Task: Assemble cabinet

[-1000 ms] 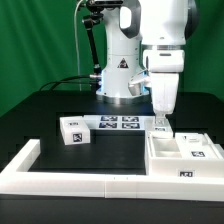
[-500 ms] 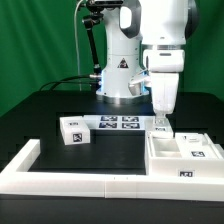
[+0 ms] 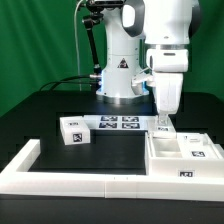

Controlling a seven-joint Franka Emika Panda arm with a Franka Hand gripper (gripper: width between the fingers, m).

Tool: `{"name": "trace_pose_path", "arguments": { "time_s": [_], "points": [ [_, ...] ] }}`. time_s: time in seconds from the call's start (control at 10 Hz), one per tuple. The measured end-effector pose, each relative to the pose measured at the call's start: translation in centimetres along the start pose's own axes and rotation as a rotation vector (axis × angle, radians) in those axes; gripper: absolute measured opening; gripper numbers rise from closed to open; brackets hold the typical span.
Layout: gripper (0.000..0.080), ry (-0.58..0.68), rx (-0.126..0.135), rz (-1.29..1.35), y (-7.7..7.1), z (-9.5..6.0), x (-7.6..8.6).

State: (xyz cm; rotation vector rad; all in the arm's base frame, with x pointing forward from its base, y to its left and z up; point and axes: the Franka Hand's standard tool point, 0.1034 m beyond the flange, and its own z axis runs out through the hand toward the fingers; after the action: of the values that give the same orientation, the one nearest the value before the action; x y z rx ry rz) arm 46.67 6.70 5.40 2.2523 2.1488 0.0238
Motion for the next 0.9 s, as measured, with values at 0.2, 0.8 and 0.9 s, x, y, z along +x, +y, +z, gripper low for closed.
{"name": "trace_pose_path", "arguments": {
  "time_s": [0.2,0.8,0.9],
  "points": [
    [0.007,-0.005,0.01,-0.007,0.0,0.0,-0.6],
    [0.007,0.013,-0.022,0.014,0.9,0.1,-0.2],
    [0.007,0.012,-0.019,0.009,1.0,0.2,-0.3]
  ]
}}
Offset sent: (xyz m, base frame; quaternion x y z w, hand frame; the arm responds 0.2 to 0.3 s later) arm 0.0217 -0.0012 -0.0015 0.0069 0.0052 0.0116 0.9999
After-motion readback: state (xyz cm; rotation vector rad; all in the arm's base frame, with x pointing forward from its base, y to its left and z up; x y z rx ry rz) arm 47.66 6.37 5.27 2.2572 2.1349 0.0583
